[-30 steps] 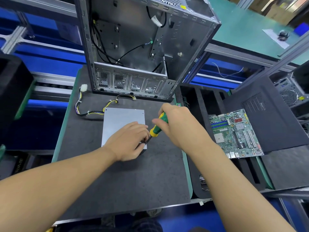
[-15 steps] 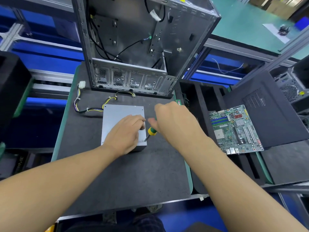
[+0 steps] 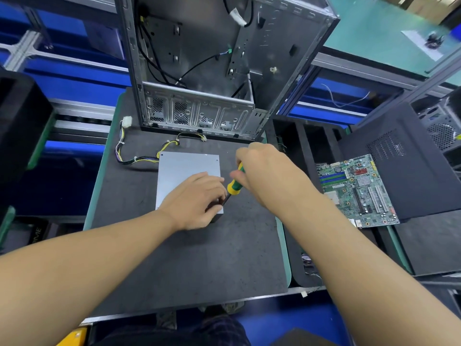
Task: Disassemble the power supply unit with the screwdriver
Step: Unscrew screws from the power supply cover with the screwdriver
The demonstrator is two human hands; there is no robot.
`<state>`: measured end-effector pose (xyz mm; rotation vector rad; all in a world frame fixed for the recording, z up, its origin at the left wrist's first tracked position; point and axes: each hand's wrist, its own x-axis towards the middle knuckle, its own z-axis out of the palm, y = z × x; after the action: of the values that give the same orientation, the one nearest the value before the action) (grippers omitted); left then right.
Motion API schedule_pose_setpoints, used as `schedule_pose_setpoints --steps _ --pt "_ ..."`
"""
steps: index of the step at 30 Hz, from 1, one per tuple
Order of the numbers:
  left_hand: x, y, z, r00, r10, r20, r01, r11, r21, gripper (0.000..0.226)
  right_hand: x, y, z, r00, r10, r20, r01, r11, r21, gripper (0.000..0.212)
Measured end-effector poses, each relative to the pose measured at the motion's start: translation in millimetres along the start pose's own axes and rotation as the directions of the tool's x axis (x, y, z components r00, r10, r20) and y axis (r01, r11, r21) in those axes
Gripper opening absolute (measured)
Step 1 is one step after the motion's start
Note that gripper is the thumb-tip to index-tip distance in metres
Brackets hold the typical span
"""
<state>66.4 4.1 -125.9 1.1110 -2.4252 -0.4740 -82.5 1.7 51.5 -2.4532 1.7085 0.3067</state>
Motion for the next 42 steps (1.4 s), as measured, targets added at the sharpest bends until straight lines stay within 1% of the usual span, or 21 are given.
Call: schedule_pose_setpoints --steps 3,5,8,10,13,15,18,20,22,24,26,28,29,31,32,34,36,37,39,40,42 --pt "0 2 -2 1.000 -0.019 0.015 0.019 1.000 -0.012 0.030 -2 -5 -2 1.000 -0.029 0.010 0.029 0.999 -0.023 0.025" --pt "1 2 -3 0.999 -0.012 0.036 0.012 1.000 -0.009 0.025 1 -10 -4 1.000 -0.012 0.013 0.013 0.998 -0.056 0.023" --pt "0 -2 -1 0.996 -0.021 0.084 0.021 1.000 0.005 0.006 6 -17 -5 0.999 0.039 -0.003 -0.039 0.995 -0.089 0.039" --pt "-1 -5 1 0.994 -0.035 0.107 0.035 0.999 0.002 0.011 7 -21 -5 0.999 0.046 -0.008 -0.047 0.993 -0.107 0.044" --pt "-2 -8 4 0.995 -0.041 0.086 0.045 0.998 -0.041 0.018 7 -21 -6 0.998 0.067 0.002 -0.066 0.992 -0.107 0.044" --pt "-2 -10 5 0.996 -0.049 0.070 0.053 0.997 -0.061 0.023 8 -17 -7 0.996 0.088 0.014 -0.087 0.992 -0.086 0.040" --pt "-1 -13 6 0.996 -0.071 0.057 0.078 0.988 -0.130 0.020 9 -14 -8 0.999 0.027 0.030 -0.025 0.997 -0.073 0.019" --pt "1 -12 3 0.991 -0.118 0.065 0.130 0.965 -0.228 0.019 8 -14 -9 0.997 -0.042 0.060 0.047 0.996 -0.082 0.021" --pt "5 -13 -1 0.982 -0.161 0.100 0.184 0.936 -0.301 0.017 7 -15 -9 0.996 -0.058 0.071 0.065 0.994 -0.089 0.022" --pt "7 -13 -7 0.976 -0.170 0.136 0.207 0.918 -0.338 0.016 6 -16 -10 0.996 -0.045 0.078 0.053 0.994 -0.091 0.019" --pt "6 -12 -11 0.975 -0.153 0.160 0.204 0.904 -0.375 0.018 7 -15 -10 0.998 -0.012 0.068 0.022 0.990 -0.142 0.016" --pt "4 -8 -12 0.978 -0.140 0.152 0.184 0.925 -0.334 0.028 4 -15 -13 0.998 0.028 0.048 -0.015 0.967 -0.253 0.037" --pt "2 -6 -11 0.980 -0.125 0.152 0.161 0.954 -0.252 0.037 3 -16 -14 0.998 0.051 0.036 -0.040 0.963 -0.268 0.044" --pt "1 -1 -6 0.983 -0.105 0.153 0.116 0.991 -0.065 0.048 0 -18 -14 0.997 0.074 0.010 -0.068 0.957 -0.281 0.047" --pt "0 0 -4 0.985 -0.108 0.135 0.112 0.993 -0.023 0.049 -2 -19 -12 0.997 0.076 -0.008 -0.075 0.955 -0.288 0.047" --pt "1 2 -6 0.992 -0.114 0.062 0.116 0.993 -0.026 0.048 -3 -20 -9 0.998 0.060 -0.032 -0.066 0.957 -0.281 0.043" --pt "1 5 -10 0.997 -0.062 -0.044 0.059 0.996 -0.064 0.048 0 -20 -10 1.000 0.004 -0.002 -0.004 0.982 -0.191 0.033" --pt "1 6 -10 0.995 -0.024 -0.096 0.017 0.997 -0.075 0.056 0 -19 -12 0.998 -0.047 0.031 0.050 0.990 -0.132 0.025" --pt "2 11 -11 0.981 0.029 -0.194 -0.038 0.998 -0.043 0.087 1 -16 -15 0.985 -0.152 0.086 0.156 0.987 -0.030 0.014" --pt "2 11 -10 0.974 0.049 -0.223 -0.054 0.998 -0.016 0.093 1 -15 -15 0.976 -0.190 0.104 0.190 0.982 0.012 0.008" --pt "2 8 -7 0.962 0.080 -0.262 -0.075 0.997 0.029 0.091 1 -16 -15 0.967 -0.219 0.133 0.213 0.975 0.061 0.014"
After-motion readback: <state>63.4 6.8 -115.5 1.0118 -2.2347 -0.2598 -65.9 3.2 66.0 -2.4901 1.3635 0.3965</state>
